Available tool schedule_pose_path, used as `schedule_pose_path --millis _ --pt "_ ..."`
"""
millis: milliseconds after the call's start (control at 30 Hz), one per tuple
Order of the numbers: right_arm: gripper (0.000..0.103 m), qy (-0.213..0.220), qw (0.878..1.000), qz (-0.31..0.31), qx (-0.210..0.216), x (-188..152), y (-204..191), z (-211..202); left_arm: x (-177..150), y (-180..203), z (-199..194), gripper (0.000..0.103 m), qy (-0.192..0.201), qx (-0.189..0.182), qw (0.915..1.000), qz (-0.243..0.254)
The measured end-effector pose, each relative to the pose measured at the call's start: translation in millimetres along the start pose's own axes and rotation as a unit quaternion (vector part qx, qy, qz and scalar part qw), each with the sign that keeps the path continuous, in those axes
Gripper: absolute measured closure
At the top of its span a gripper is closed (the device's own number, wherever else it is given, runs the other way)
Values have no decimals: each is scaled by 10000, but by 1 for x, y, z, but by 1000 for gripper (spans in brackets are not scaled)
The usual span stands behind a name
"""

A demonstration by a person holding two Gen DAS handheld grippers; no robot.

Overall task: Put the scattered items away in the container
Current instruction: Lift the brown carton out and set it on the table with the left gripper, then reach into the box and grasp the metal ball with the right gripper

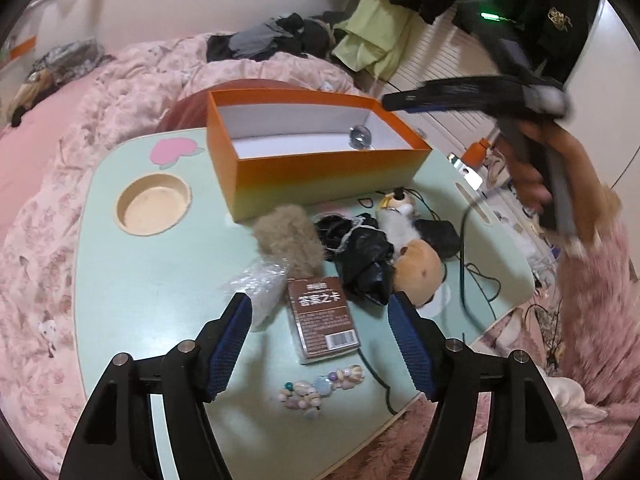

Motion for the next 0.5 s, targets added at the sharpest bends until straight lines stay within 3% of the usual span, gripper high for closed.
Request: schedule_pose_path --millis 200,500 --pt "63 -951 9931 -474 -497 11 9 55 0 -2 -3 33 27 -143 9999 -14" --pt "63 -1597 9811 -526 -960 9 11 84 -2 -3 -3 33 -21 -302 9995 -35"
Point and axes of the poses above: each gripper's, at about its wrist camera, not at the fingertips, and z roughly the way its jaws point, y to its right, x to its top, the point moved 5 cm from there along z, roughly the way its jaws point, and after that the axes turned 11 degrees about -z, right-handed, at the moved point
